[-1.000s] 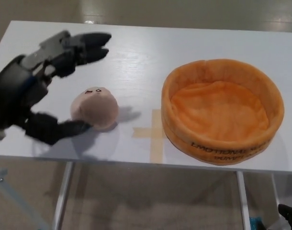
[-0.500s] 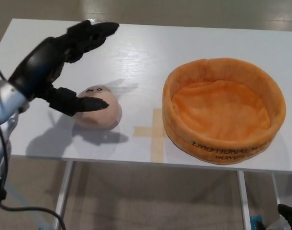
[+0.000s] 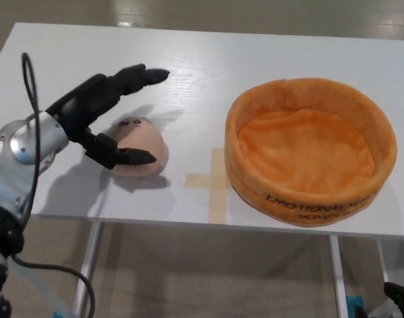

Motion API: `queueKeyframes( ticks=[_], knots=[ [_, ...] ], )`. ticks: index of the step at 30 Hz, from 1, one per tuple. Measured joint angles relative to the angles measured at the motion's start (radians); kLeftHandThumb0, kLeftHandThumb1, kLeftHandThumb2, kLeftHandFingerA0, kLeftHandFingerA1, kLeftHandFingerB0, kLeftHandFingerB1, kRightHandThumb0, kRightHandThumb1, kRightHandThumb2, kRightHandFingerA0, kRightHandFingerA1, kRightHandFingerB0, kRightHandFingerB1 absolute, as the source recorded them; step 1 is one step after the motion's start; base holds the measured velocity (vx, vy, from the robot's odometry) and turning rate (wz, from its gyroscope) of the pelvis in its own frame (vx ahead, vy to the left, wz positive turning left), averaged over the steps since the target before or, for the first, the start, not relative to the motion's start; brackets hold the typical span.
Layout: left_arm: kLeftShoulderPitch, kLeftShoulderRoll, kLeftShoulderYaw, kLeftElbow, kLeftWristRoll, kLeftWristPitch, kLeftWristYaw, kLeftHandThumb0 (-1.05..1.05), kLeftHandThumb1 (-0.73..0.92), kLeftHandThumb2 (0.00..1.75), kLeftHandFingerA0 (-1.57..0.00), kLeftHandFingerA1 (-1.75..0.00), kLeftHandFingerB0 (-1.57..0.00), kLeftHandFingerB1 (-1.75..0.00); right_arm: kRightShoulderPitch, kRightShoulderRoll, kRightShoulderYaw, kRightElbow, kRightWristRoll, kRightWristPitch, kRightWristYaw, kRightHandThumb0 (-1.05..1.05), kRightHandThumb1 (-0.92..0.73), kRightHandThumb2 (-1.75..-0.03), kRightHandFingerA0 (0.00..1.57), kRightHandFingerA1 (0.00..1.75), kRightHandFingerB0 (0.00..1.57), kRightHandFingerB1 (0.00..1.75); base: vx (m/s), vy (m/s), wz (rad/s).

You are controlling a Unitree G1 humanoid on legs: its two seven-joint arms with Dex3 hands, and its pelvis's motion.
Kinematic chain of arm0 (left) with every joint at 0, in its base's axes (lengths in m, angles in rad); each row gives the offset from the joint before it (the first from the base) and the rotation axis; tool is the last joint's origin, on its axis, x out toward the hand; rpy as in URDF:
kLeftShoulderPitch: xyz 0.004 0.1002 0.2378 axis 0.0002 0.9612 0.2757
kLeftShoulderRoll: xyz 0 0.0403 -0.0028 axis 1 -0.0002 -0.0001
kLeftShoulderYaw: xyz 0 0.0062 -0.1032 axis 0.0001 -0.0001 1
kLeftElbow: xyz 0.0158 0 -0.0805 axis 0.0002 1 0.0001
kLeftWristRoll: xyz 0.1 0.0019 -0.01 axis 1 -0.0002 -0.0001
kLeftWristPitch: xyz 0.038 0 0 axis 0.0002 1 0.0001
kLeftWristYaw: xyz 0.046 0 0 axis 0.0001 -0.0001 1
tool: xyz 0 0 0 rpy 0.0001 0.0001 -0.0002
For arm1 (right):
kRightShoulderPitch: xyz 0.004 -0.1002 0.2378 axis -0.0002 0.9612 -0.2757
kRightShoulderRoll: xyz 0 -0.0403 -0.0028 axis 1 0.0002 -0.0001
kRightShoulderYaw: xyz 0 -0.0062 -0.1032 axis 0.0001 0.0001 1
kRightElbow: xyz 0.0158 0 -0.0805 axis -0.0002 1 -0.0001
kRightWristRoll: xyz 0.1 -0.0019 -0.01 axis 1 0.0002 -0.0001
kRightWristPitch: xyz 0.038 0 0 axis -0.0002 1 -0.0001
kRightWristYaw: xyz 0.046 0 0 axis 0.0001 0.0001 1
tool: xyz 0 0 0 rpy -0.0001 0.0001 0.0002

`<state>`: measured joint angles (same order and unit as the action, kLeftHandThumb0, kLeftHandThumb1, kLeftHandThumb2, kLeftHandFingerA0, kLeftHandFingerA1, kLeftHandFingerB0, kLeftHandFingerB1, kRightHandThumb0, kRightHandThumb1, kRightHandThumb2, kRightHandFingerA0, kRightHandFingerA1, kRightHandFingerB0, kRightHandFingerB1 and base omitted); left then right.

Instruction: Use the left hand to pick up the pink round toy on the left and place it inside the orange plate on the desk.

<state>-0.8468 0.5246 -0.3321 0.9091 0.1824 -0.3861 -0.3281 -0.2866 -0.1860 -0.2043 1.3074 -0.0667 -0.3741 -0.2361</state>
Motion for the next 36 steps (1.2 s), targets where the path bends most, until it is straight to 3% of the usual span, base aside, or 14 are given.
queueKeyframes(
  ticks=[1,4,5,15,16,17,21,22,24,25,26,30,33,36],
  knots=[
    [-0.005,0.000,-0.009,0.013,0.009,0.000,0.005,-0.56,0.37,0.75,0.00,-0.09,-0.05,-0.23,0.000,0.000,0.000,0.000,0.000,0.000,0.000,-0.49,-0.37,-0.93,0.36,0.80,0.08,0.64,0.00,0.000,0.00],
    [-0.033,0.000,-0.051,0.079,0.061,-0.003,0.035,-0.55,0.35,0.76,0.00,-0.12,-0.05,-0.25,0.000,0.000,-0.003,0.001,0.001,0.000,0.003,-0.49,-0.38,-0.93,0.36,0.79,0.08,0.63,0.00,0.000,0.00],
    [-0.036,0.000,-0.056,0.088,0.069,-0.004,0.040,-0.63,0.39,0.53,0.00,-0.21,-0.08,-0.26,0.000,0.000,-0.003,0.001,0.001,0.000,0.004,-0.51,-0.37,-0.94,0.38,0.80,0.08,0.62,0.00,0.000,0.00],
    [-0.069,-0.010,-0.083,0.178,0.154,-0.021,0.075,-0.63,0.40,0.53,0.00,-0.26,-0.08,-0.27,0.000,-0.003,-0.003,0.004,0.002,0.000,0.012,-0.49,-0.37,-0.93,0.37,0.81,0.09,0.64,0.00,0.000,0.00],
    [-0.069,-0.013,-0.083,0.183,0.160,-0.022,0.075,-0.51,0.33,0.76,-0.02,-0.33,-0.02,-0.35,0.000,-0.003,-0.004,0.004,0.002,0.000,0.013,-0.48,-0.37,-0.93,0.35,0.77,0.08,0.61,0.00,0.000,0.00],
    [-0.069,-0.016,-0.083,0.188,0.164,-0.023,0.076,-0.51,0.33,0.76,-0.02,-0.33,-0.02,-0.35,0.000,-0.003,-0.003,0.004,0.002,0.000,0.013,-0.48,-0.37,-0.93,0.35,0.77,0.08,0.61,0.00,0.000,0.00],
    [-0.067,-0.029,-0.083,0.200,0.178,-0.038,0.082,-0.58,0.37,0.66,-0.21,-0.37,-0.08,-0.35,0.000,-0.003,-0.004,0.004,0.002,0.000,0.014,-0.44,-0.45,-0.77,0.25,0.90,0.04,0.69,0.00,0.000,0.00],
    [-0.067,-0.030,-0.083,0.201,0.181,-0.040,0.083,-0.33,0.51,0.55,-0.64,-0.45,-0.29,-0.31,0.000,-0.003,-0.004,0.004,0.002,0.000,0.015,-0.44,-0.44,-0.76,0.28,0.91,0.06,0.72,0.00,0.000,0.00],
    [-0.063,-0.035,-0.080,0.207,0.191,-0.051,0.088,-0.33,0.51,0.55,-0.64,-0.45,-0.29,-0.31,0.000,-0.003,-0.008,0.004,0.005,0.000,0.019,-0.44,-0.44,-0.76,0.28,0.91,0.06,0.72,0.00,0.000,0.00],
    [-0.060,-0.037,-0.075,0.208,0.191,-0.058,0.092,-0.26,0.68,0.62,-1.00,-0.56,-0.47,-0.37,0.000,-0.003,-0.008,0.004,0.005,0.000,0.019,-0.41,-0.46,-0.76,0.27,0.89,0.05,0.71,0.00,0.000,0.00],
    [-0.058,-0.038,-0.071,0.208,0.191,-0.062,0.095,-0.20,0.76,0.63,-1.10,-0.74,-0.61,-0.40,0.000,-0.003,-0.008,0.004,0.005,0.000,0.019,-0.43,-0.45,-0.77,0.28,0.90,0.05,0.71,0.00,0.000,0.00],
    [-0.052,-0.051,-0.035,0.208,0.182,-0.084,0.104,-0.17,0.79,0.64,-1.10,-0.86,-0.70,-0.43,0.000,-0.003,-0.006,0.004,0.005,0.000,0.019,-0.44,-0.37,-0.91,0.38,0.81,0.11,0.64,0.00,0.000,0.00],
    [-0.049,-0.072,-0.001,0.210,0.164,-0.096,0.104,-0.14,0.77,0.69,-1.05,-0.96,-0.93,-0.62,0.000,-0.003,-0.004,0.004,0.005,0.000,0.020,-0.47,-0.39,-0.93,0.38,0.81,0.11,0.64,0.00,0.000,0.00],
    [-0.049,-0.081,0.010,0.217,0.157,-0.102,0.103,-0.15,0.76,0.72,-0.96,-0.91,-0.91,-0.67,0.000,-0.003,-0.002,0.004,0.005,0.000,0.020,-0.46,-0.38,-0.93,0.38,0.81,0.12,0.65,0.00,0.000,0.00]
  ],
)
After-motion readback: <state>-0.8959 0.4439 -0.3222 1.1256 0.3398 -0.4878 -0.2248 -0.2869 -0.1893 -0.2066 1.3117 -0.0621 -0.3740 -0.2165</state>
